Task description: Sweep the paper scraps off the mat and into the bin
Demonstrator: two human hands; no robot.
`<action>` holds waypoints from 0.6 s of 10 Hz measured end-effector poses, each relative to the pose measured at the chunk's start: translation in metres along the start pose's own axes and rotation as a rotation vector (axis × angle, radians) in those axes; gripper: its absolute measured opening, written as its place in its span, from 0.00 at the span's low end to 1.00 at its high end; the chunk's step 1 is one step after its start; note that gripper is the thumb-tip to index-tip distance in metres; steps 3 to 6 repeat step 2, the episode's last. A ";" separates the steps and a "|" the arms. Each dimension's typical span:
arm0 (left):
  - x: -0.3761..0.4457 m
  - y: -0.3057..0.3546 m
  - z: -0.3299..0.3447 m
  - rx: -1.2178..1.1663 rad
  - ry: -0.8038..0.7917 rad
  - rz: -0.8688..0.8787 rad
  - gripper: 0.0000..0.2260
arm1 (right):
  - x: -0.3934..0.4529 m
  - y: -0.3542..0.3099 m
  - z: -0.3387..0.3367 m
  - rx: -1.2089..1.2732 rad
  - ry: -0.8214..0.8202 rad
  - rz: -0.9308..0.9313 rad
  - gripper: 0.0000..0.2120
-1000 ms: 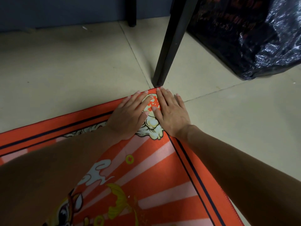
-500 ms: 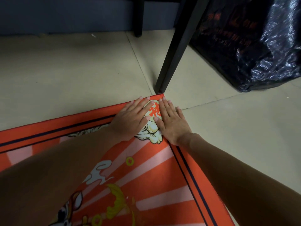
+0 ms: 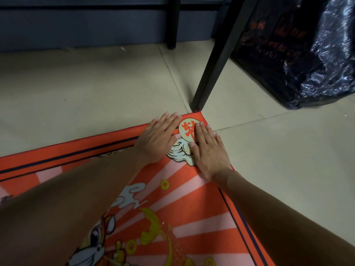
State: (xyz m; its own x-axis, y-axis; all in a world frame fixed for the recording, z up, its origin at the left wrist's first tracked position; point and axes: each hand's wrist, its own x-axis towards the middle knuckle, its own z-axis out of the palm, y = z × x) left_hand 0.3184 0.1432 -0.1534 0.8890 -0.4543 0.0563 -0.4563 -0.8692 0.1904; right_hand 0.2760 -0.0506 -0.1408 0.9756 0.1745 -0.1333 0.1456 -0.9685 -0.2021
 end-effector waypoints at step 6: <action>-0.017 0.000 -0.026 -0.042 -0.021 -0.065 0.31 | -0.007 -0.014 -0.019 0.028 -0.013 0.066 0.29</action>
